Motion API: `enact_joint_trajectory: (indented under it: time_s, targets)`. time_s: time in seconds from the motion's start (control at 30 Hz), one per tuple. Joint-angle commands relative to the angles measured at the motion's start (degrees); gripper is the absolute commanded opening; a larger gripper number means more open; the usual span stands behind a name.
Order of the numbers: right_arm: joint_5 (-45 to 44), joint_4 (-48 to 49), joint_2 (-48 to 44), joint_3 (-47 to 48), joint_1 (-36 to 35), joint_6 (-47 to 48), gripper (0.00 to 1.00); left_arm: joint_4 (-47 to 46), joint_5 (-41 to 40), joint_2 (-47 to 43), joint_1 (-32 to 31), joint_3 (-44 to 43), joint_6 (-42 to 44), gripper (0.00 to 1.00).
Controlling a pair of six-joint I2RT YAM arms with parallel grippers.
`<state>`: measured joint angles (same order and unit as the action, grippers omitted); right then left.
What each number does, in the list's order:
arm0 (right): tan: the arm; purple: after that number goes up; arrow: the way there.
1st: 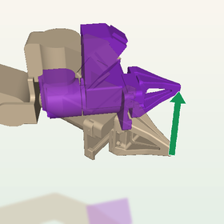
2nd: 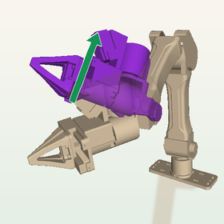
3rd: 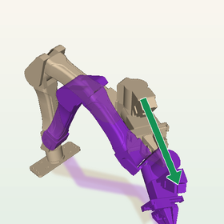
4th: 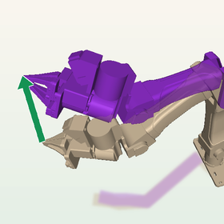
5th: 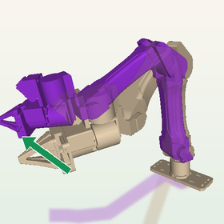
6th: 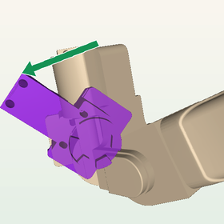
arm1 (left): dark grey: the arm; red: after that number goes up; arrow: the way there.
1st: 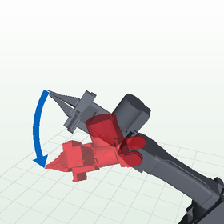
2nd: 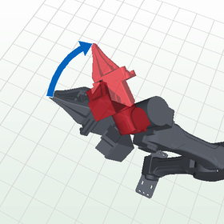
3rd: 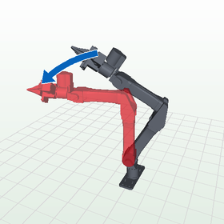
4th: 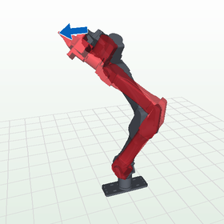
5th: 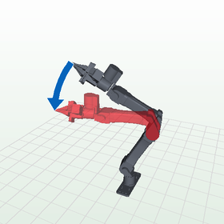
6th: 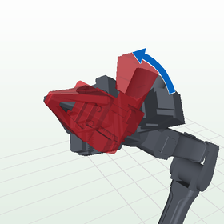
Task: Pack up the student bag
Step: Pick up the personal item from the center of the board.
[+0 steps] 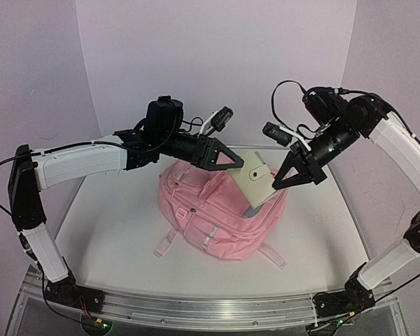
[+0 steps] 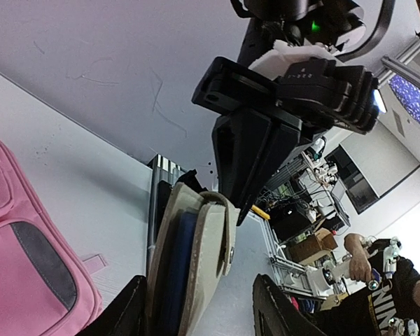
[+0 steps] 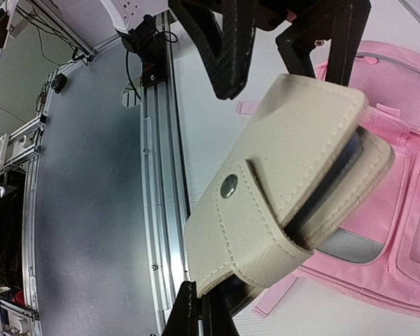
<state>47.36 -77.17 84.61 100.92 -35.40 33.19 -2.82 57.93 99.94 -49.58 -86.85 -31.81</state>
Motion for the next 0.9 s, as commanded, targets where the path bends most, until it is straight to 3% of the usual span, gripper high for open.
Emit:
enact_joint_trajectory:
  time_s: [0.0, 0.23, 0.57, 0.7, 0.87]
  targets:
    - [-0.1, 1.9, 0.3, 0.6, -0.3, 0.4, 0.0, -5.0, 3.8, -0.1, -0.2, -0.2, -1.4, 0.5]
    - [0.9, 2.3, 0.3, 1.2, -0.5, 0.0, 0.0, -3.0, 2.6, 2.3, -0.3, -1.7, -1.5, 0.64]
    - [1.0, 2.2, 0.5, 1.0, -0.6, 0.5, 0.0, -0.1, 2.0, 3.2, -0.7, -2.7, 0.3, 0.62]
    - [-0.3, 2.6, 1.0, 0.5, -0.6, 0.8, 0.0, -5.2, 4.4, 1.5, -1.1, -0.2, -0.9, 0.47]
    - [-2.8, 4.0, 1.9, 1.0, -0.7, -1.5, 0.01, -7.5, 3.6, -0.4, -1.1, 2.3, -1.3, 0.15]
